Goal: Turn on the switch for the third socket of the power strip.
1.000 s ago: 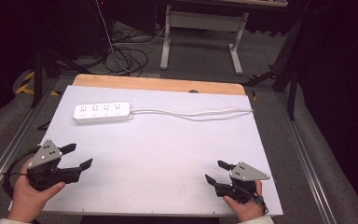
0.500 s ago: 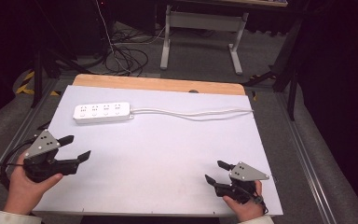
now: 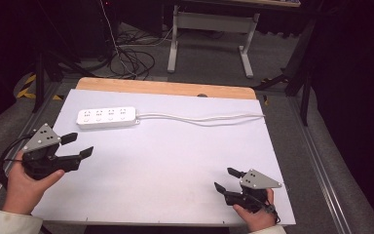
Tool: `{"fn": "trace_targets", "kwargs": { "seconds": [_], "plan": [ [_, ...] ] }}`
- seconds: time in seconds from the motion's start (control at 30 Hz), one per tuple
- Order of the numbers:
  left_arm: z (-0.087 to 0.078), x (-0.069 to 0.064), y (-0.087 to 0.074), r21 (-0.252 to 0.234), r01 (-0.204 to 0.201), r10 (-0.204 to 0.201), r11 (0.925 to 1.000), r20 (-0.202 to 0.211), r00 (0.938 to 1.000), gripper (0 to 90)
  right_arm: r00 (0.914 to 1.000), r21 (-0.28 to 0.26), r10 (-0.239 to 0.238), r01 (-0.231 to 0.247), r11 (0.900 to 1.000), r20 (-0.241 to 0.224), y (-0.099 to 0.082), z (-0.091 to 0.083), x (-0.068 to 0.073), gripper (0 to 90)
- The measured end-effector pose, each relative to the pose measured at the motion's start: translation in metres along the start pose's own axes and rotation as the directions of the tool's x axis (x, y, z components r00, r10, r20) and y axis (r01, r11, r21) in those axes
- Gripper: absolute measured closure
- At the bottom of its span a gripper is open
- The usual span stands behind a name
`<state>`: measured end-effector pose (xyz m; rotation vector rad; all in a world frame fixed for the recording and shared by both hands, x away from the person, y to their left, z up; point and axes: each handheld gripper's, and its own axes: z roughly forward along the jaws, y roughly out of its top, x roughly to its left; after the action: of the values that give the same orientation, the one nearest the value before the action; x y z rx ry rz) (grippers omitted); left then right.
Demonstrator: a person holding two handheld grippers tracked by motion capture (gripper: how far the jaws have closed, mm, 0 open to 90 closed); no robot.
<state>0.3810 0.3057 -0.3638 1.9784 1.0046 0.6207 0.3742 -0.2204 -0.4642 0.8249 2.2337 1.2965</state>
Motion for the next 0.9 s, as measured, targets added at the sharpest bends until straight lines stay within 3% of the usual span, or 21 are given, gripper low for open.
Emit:
{"fn": "trace_targets", "kwargs": {
  "seconds": [0.07, 0.27, 0.57, 0.6, 0.63, 0.9],
  "plan": [
    [0.000, 0.003, 0.002, -0.008, 0.009, -0.008, 0.9999, 0.015, 0.9999, 39.8, 1.0000, 0.000, 0.003, -0.003, 1.0000, -0.001, 0.000, 0.000, -0.001, 32.6],
    [0.003, 0.009, 0.006, -0.013, 0.022, -0.022, 0.9997, -0.004, 0.9997, 60.9, 1.0000, -0.002, 0.004, -0.004, 1.0000, -0.002, 0.000, 0.000, -0.001, 32.6],
    [0.009, 0.027, 0.020, 0.024, 0.042, -0.041, 0.9988, -0.031, 0.9987, 82.9, 1.0000, -0.003, 0.005, -0.005, 1.0000, -0.002, 0.000, 0.000, -0.001, 32.6],
    [0.010, 0.030, 0.021, 0.032, 0.051, -0.050, 0.9982, -0.028, 0.9984, 82.9, 1.0000, -0.003, 0.005, -0.005, 1.0000, -0.002, 0.000, 0.000, -0.001, 32.6],
    [0.013, 0.036, 0.023, 0.045, 0.072, -0.071, 0.9964, -0.027, 0.9971, 89.8, 1.0000, -0.004, 0.006, -0.006, 1.0000, -0.004, 0.000, 0.000, -0.001, 32.6],
    [0.026, 0.050, 0.033, 0.072, 0.089, -0.086, 0.9934, -0.051, 0.9950, 90.0, 1.0000, -0.001, 0.005, -0.005, 1.0000, -0.003, 0.000, 0.001, -0.001, 32.6]
  ]
}}
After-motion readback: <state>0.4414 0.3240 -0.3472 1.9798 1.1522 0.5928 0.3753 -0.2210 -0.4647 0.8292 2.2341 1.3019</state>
